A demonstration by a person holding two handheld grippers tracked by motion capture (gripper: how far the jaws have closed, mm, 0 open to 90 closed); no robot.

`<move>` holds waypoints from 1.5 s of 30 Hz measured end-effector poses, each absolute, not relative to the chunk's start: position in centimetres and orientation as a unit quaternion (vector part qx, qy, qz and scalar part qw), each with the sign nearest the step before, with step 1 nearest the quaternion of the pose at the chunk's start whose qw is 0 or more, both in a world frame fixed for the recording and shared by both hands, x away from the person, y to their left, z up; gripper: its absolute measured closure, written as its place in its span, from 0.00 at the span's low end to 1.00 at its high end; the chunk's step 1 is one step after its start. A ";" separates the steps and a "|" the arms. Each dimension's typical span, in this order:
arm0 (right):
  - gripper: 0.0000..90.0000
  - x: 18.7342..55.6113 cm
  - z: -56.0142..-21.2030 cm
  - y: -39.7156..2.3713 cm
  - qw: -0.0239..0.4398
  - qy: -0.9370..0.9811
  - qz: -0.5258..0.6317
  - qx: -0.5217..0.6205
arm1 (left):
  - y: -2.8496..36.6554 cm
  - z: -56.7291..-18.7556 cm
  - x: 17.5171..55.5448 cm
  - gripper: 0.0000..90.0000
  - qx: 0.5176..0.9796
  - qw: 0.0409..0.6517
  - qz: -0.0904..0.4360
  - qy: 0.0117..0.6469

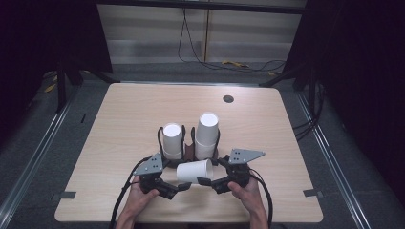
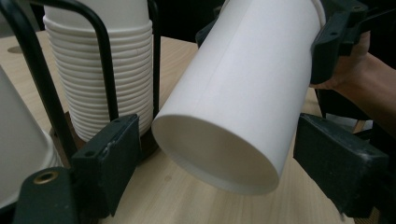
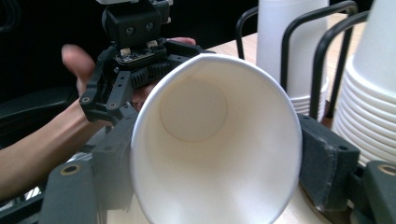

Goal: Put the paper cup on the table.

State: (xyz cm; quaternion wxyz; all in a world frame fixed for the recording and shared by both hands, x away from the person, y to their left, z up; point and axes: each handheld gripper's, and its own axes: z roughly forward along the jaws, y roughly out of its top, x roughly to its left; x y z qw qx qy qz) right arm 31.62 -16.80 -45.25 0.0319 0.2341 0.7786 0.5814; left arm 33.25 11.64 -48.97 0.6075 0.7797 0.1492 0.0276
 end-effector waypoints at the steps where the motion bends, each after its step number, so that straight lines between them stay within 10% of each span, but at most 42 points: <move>1: 0.27 31.6 -45.2 -16.9 0.033 0.777 0.581 0.239 | 11.6 -49.0 33.2 0.17 0.780 0.607 0.030 0.150; 45: 0.27 30.4 -44.2 -21.9 0.101 0.780 0.523 0.330 | 12.9 -50.9 31.4 0.17 0.719 0.613 0.214 0.248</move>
